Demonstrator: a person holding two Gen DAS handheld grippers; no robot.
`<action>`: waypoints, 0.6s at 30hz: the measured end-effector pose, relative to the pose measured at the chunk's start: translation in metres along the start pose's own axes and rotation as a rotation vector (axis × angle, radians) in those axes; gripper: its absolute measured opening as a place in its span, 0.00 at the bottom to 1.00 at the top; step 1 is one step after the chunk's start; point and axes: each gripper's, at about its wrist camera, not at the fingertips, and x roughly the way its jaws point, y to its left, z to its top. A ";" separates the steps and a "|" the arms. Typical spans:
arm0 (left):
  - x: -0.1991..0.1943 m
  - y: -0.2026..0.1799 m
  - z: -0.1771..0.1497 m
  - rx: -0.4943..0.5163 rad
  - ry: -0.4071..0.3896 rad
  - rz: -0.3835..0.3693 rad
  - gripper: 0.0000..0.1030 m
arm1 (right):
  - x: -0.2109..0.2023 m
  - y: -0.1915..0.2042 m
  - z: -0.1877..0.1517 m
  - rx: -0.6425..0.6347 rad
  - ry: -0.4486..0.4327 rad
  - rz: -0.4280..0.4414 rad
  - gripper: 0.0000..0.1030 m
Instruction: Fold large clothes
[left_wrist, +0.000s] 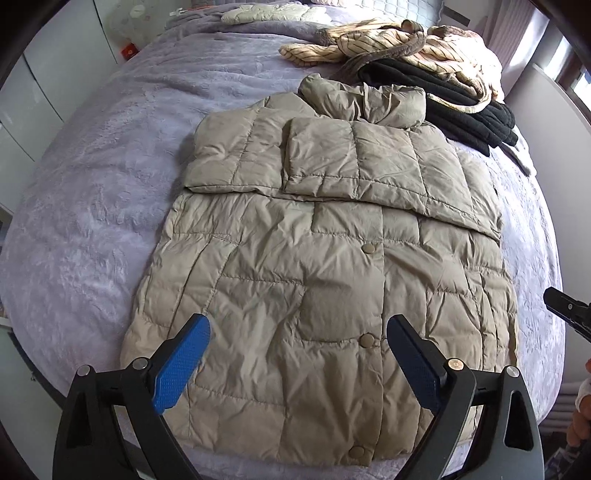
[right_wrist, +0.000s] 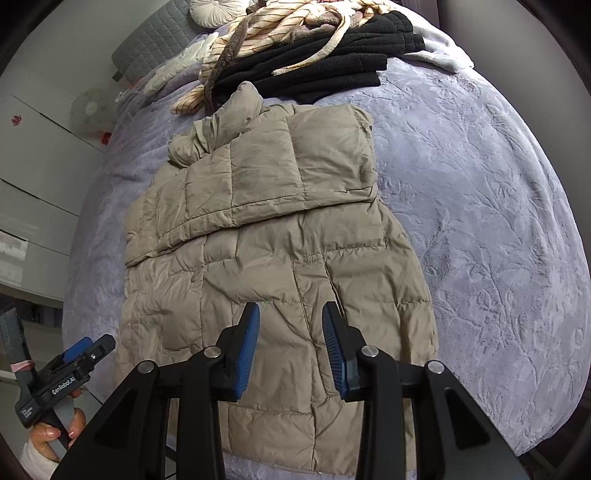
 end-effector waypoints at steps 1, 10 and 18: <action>-0.001 -0.001 -0.001 -0.002 -0.006 0.004 0.95 | -0.001 0.000 0.000 -0.001 -0.003 0.003 0.40; -0.011 -0.002 -0.007 0.025 -0.009 0.059 1.00 | -0.012 0.009 -0.006 -0.004 -0.040 0.040 0.78; -0.014 -0.001 -0.014 0.044 -0.010 0.051 1.00 | -0.023 0.011 -0.020 0.030 -0.076 0.029 0.84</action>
